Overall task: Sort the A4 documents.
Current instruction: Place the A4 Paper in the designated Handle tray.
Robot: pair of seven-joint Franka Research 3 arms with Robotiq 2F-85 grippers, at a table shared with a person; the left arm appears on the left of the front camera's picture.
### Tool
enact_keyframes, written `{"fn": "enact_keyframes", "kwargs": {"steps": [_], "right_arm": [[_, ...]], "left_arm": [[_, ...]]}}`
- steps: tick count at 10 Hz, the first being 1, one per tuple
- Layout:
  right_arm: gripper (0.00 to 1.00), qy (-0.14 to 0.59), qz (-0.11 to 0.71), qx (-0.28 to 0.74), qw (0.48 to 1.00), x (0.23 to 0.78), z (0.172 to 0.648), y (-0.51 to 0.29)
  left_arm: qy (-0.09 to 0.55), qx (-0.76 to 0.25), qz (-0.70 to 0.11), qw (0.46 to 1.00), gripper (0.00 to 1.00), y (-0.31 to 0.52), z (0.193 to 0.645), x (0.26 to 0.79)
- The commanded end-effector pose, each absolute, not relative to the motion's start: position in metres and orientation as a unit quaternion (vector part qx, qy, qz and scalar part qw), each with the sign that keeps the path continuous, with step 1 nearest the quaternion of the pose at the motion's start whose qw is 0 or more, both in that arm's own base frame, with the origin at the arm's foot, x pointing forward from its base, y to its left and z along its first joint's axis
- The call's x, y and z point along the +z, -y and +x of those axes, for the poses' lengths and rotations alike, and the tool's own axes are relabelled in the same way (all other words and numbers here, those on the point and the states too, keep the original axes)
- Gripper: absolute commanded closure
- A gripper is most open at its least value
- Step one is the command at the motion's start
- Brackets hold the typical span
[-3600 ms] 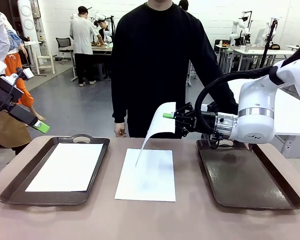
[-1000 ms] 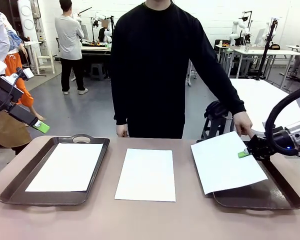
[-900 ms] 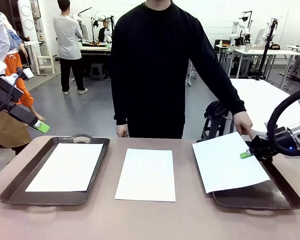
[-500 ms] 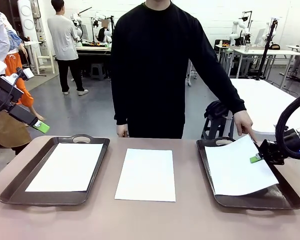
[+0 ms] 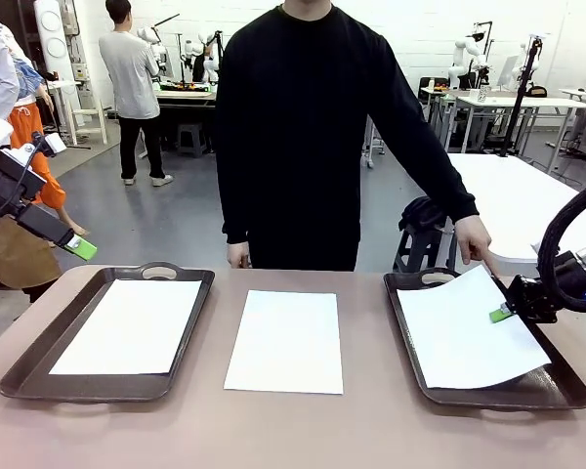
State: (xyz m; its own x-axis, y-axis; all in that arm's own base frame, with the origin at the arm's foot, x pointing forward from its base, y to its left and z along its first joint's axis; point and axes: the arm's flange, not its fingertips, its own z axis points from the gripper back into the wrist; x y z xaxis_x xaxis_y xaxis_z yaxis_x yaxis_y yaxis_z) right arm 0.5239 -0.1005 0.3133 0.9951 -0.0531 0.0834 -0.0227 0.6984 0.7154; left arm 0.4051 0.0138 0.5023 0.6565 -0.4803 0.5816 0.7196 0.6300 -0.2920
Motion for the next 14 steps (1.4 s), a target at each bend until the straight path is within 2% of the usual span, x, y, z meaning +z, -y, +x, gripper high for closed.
{"fn": "enact_keyframes", "kwargs": {"steps": [1,5,6,7,8,9,10,11,12,13,14], "right_arm": [[0.99,0.038,0.372,-0.005,0.927,0.321,0.526,0.093],[0.99,0.048,0.36,-0.007,0.932,0.324,0.534,0.084],[0.94,0.05,0.358,-0.009,0.932,0.325,0.535,0.084],[0.8,0.05,0.357,-0.01,0.933,0.326,0.535,0.084],[0.75,0.051,0.353,-0.009,0.934,0.326,0.534,0.084],[0.61,0.058,0.343,-0.009,0.937,0.329,0.534,0.085],[0.56,0.068,0.328,-0.009,0.942,0.332,0.534,0.085],[0.42,0.076,0.309,-0.014,0.948,0.336,0.533,0.087],[0.37,0.083,0.298,-0.021,0.951,0.341,0.534,0.091],[0.23,0.092,0.29,-0.026,0.952,0.347,0.535,0.095],[0.17,0.1,0.29,-0.029,0.951,0.352,0.534,0.097]], "left_arm": [[0.232,-0.346,-0.258,0.872,0.0,-0.014,0.405,0.503],[0.232,-0.346,-0.258,0.872,0.0,-0.014,0.405,0.503],[0.232,-0.346,-0.258,0.872,0.0,-0.014,0.405,0.503],[0.232,-0.346,-0.258,0.872,0.0,-0.014,0.405,0.503],[0.232,-0.346,-0.258,0.872,0.0,-0.014,0.405,0.503],[0.232,-0.346,-0.258,0.872,0.0,-0.014,0.405,0.503],[0.232,-0.346,-0.258,0.872,0.0,-0.014,0.405,0.503],[0.232,-0.346,-0.258,0.872,0.0,-0.014,0.405,0.503],[0.232,-0.346,-0.258,0.872,0.0,-0.014,0.405,0.503],[0.232,-0.346,-0.258,0.872,0.0,-0.014,0.405,0.503],[0.232,-0.346,-0.258,0.872,0.0,-0.014,0.405,0.503]]}}
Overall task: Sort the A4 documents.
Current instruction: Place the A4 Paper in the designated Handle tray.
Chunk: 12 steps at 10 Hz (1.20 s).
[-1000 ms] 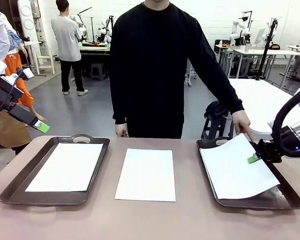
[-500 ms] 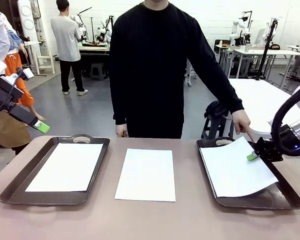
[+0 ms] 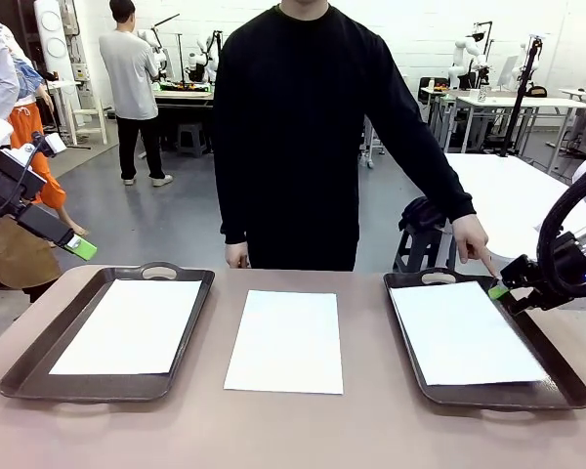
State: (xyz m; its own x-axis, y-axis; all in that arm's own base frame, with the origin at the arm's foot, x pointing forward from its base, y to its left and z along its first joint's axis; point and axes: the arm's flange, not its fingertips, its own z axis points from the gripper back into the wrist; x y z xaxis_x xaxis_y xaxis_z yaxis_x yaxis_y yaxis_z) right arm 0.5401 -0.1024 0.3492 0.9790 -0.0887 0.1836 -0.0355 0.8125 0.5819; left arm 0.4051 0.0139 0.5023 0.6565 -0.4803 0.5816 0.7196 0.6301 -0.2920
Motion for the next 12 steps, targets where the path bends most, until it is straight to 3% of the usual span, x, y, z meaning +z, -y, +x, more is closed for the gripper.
{"fn": "enact_keyframes", "kwargs": {"steps": [1,2,12], "right_arm": [[0.04,0.102,0.29,-0.03,0.951,0.354,0.534,0.097],[0.0,0.102,0.286,-0.03,0.952,0.355,0.533,0.097],[0.0,0.109,0.3,-0.025,0.947,0.355,0.537,0.102]], "left_arm": [[0.232,-0.346,-0.258,0.872,0.0,-0.014,0.405,0.503],[0.232,-0.346,-0.258,0.872,0.0,-0.014,0.405,0.503],[0.232,-0.346,-0.258,0.872,0.0,-0.014,0.405,0.503]]}}
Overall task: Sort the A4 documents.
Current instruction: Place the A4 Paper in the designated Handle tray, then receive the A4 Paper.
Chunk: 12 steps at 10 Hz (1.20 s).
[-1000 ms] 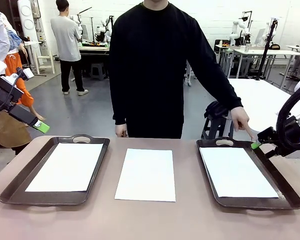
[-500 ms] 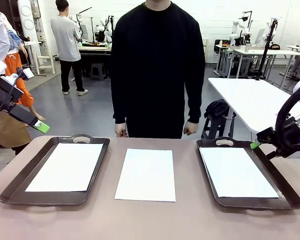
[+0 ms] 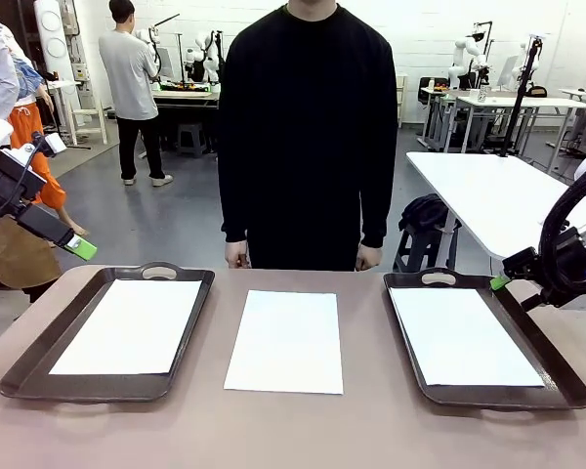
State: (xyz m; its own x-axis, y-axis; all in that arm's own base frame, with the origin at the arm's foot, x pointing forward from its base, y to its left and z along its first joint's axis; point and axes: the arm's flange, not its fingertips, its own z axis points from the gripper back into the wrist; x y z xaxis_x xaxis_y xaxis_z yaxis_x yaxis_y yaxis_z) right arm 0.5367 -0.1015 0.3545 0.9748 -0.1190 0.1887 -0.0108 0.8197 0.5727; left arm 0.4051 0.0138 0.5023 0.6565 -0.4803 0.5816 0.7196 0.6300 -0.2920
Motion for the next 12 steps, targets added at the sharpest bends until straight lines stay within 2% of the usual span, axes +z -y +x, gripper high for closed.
{"fn": "enact_keyframes", "kwargs": {"steps": [1,10,11,12], "right_arm": [[0.0,0.109,0.3,-0.025,0.947,0.355,0.537,0.102],[0.0,0.109,0.299,-0.029,0.948,0.354,0.537,0.102],[0.0,0.151,0.297,0.006,0.943,0.386,0.521,0.107],[0.0,0.184,0.332,0.038,0.924,0.416,0.507,0.101]], "left_arm": [[0.232,-0.346,-0.258,0.872,0.0,-0.014,0.405,0.503],[0.232,-0.346,-0.258,0.872,0.0,-0.014,0.405,0.503],[0.232,-0.346,-0.258,0.872,0.0,-0.014,0.405,0.503],[0.232,-0.346,-0.258,0.872,0.0,-0.014,0.405,0.503]]}}
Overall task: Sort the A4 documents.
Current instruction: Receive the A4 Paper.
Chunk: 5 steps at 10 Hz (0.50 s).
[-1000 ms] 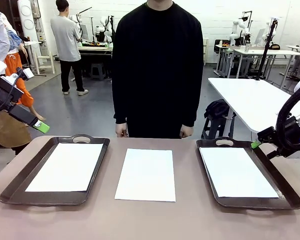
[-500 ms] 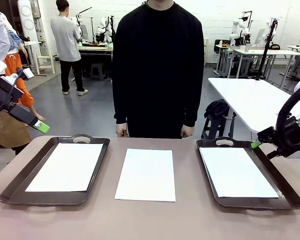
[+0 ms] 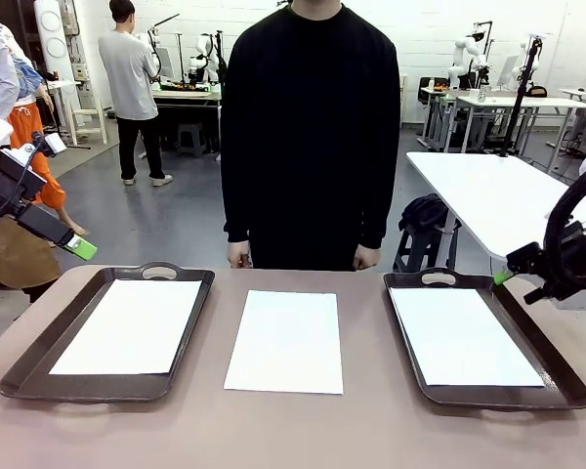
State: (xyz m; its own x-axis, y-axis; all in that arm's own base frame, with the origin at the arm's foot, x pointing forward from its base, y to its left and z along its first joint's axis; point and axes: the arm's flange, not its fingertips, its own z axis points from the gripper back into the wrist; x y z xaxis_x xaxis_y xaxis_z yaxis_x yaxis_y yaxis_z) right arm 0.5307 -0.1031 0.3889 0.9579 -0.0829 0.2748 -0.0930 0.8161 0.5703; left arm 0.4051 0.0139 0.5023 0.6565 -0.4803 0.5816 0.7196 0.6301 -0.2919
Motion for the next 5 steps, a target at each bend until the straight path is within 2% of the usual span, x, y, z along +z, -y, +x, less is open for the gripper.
{"fn": "enact_keyframes", "kwargs": {"steps": [1,2,5], "right_arm": [[0.0,0.212,0.357,0.089,0.905,0.438,0.499,0.093],[0.0,0.217,0.39,0.137,0.884,0.458,0.489,0.086],[0.0,0.151,0.448,0.273,0.838,0.503,0.46,0.061]], "left_arm": [[0.232,-0.346,-0.258,0.872,0.0,-0.014,0.405,0.503],[0.232,-0.346,-0.258,0.872,0.0,-0.014,0.405,0.503],[0.232,-0.346,-0.258,0.872,0.0,-0.014,0.405,0.503]]}}
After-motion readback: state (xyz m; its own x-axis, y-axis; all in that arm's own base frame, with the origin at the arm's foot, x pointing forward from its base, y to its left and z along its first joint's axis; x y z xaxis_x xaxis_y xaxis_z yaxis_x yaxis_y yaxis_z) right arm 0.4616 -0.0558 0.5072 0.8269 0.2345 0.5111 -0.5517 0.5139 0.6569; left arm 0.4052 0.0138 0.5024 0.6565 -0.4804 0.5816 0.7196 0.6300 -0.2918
